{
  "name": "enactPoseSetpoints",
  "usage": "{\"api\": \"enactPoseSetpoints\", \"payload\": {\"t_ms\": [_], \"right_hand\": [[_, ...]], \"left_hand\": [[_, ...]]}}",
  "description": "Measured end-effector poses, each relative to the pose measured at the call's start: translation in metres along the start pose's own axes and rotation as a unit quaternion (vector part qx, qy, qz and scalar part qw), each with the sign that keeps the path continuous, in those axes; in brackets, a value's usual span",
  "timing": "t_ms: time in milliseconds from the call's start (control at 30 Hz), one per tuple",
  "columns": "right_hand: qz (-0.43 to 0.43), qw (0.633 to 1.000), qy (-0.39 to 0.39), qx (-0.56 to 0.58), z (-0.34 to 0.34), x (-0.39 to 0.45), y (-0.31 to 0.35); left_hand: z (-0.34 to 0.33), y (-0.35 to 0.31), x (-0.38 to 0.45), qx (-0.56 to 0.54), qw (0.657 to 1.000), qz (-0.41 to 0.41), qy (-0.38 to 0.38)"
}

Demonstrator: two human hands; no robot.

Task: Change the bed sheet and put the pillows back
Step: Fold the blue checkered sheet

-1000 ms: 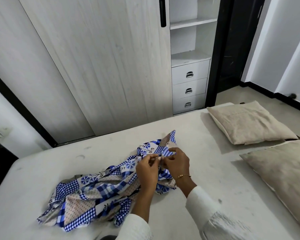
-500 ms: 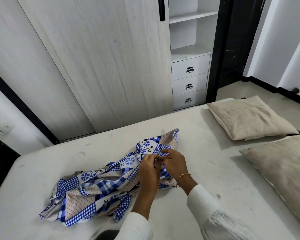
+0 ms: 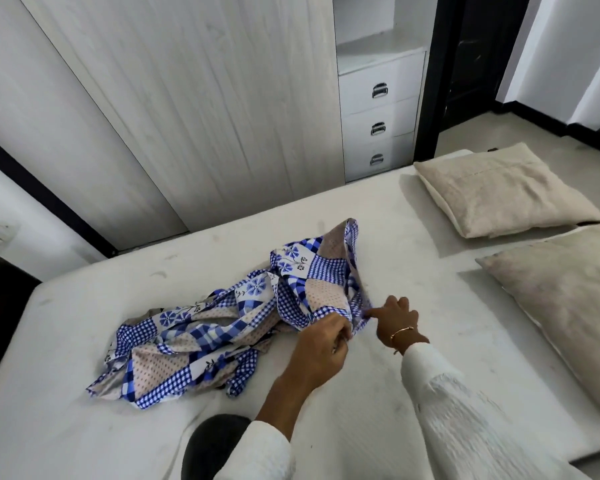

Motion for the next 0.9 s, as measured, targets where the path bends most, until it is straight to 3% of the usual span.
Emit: {"api": "enactPoseSetpoints", "payload": {"t_ms": [167,333,467,567,667,733,900], "right_hand": [[0.002,0.999,0.019,-0.030,-0.040,-0.005,-0.015],[0.099,0.983,-0.118,-0.100,-0.031,0.002,0.008],[0.142,0.966,-0.115,-0.182,-0.037,0.010,0.019],[0.070,0.977,-0.019,-0.201,-0.061,0.018,0.001],[0.018,0.983,0.100,-0.151,-0.094,0.022,-0.017],[-0.010,0.989,0.130,-0.063,-0.105,0.030,-0.022],[-0.118,0.985,0.059,0.114,-0.100,0.064,-0.047]], "left_hand": [[-0.013,0.005,-0.005,-0.014,1.000,0.016,0.005],[-0.028,0.005,-0.014,-0.058,0.996,0.038,0.054],[-0.035,0.010,-0.029,-0.061,0.991,0.063,0.101],[-0.037,0.027,-0.032,-0.069,0.983,0.118,0.126],[-0.038,0.047,-0.032,-0.109,0.968,0.190,0.123],[-0.038,0.056,-0.030,-0.145,0.957,0.226,0.109],[-0.038,0.072,-0.027,-0.255,0.925,0.275,0.067]]}}
Point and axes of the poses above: each hand's wrist, its own x-axis towards the middle knuckle, its own z-axis out of the back of the hand, y = z × x, the point moved 8 cm from there along x, towards the middle knuckle, and after that the axes turned 15 degrees about -x, right-handed, at the moved point
